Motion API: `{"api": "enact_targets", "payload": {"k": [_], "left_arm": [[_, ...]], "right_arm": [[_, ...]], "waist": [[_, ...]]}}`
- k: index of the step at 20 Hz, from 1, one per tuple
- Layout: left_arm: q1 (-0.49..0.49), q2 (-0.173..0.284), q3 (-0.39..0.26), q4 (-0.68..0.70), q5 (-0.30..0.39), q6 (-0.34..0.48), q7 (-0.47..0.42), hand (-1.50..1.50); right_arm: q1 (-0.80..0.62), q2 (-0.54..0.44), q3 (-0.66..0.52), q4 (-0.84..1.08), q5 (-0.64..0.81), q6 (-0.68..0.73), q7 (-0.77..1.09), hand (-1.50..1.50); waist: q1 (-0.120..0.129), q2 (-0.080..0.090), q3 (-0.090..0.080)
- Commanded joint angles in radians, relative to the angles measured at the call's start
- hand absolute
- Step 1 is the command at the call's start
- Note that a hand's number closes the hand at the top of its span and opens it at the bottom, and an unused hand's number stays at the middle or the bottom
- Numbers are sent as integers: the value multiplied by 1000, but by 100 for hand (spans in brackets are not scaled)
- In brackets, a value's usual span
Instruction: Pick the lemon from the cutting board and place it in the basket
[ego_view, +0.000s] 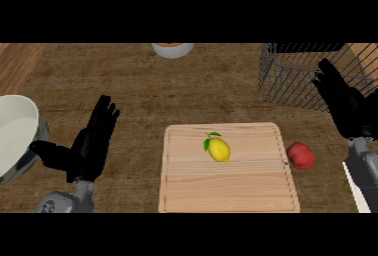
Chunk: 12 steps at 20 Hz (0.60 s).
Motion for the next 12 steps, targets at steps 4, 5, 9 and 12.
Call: {"api": "enact_targets", "payload": {"k": [4,5,9,12], "left_arm": [[-63,128,-4,53,-80,-35,56,0],[-72,150,-9,55,-90,-50,63,0],[-81,166,-31,81,-91,-82,96,0],[-107,203,14,121,-79,-91,122,0]], "right_arm": [[-213,173,109,-67,-136,258,-129,150],[-251,199,124,-78,-163,307,-152,150],[-371,123,350,-229,28,560,-300,-150],[-311,182,483,-263,172,593,-486,-150]], "waist": [[116,34,-30],[149,42,-27],[167,29,-36],[83,28,-36]]}}
